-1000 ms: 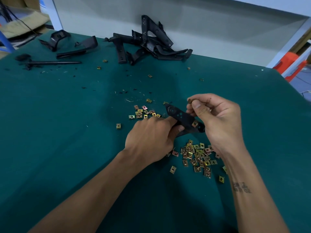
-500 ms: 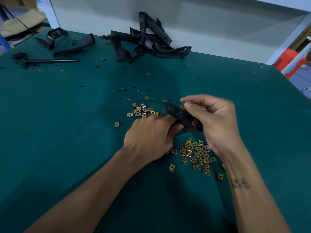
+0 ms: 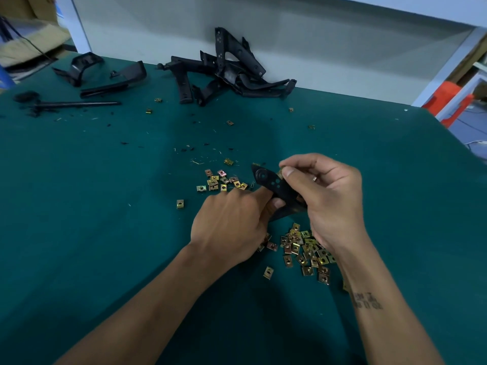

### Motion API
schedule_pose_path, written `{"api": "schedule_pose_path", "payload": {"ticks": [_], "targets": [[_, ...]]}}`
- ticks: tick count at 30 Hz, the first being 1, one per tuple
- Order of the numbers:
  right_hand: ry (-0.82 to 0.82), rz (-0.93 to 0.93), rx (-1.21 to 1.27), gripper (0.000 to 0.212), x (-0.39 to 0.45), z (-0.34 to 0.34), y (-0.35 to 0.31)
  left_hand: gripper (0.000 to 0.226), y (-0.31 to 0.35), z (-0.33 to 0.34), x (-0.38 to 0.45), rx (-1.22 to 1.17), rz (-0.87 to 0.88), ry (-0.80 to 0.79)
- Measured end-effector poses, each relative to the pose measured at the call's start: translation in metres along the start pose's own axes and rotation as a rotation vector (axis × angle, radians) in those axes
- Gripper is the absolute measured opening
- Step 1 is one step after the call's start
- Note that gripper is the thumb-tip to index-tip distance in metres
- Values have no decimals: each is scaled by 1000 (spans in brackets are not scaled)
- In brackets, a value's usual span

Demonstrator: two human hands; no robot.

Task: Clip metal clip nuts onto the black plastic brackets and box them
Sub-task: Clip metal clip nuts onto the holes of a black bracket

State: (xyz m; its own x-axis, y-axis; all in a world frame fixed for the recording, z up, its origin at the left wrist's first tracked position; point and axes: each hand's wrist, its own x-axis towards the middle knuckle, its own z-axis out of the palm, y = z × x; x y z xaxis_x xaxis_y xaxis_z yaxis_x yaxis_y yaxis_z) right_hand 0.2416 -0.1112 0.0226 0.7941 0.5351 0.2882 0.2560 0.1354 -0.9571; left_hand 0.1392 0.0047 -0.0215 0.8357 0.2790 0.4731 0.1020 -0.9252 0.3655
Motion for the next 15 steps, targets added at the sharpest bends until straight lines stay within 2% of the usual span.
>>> {"api": "schedule_pose_path", "payload": {"ticks": [5,9,15], "targets": [[10,-73,-51,19,-1,0,1,29,-1,2,0,-8,-9,17],[-12,-55,-75,15,-2,-1,1,25,-1,2,0,-10,3,17],[42,-128,-70,18,-5,6,2,34,-1,3,0,3,-30,27]]}}
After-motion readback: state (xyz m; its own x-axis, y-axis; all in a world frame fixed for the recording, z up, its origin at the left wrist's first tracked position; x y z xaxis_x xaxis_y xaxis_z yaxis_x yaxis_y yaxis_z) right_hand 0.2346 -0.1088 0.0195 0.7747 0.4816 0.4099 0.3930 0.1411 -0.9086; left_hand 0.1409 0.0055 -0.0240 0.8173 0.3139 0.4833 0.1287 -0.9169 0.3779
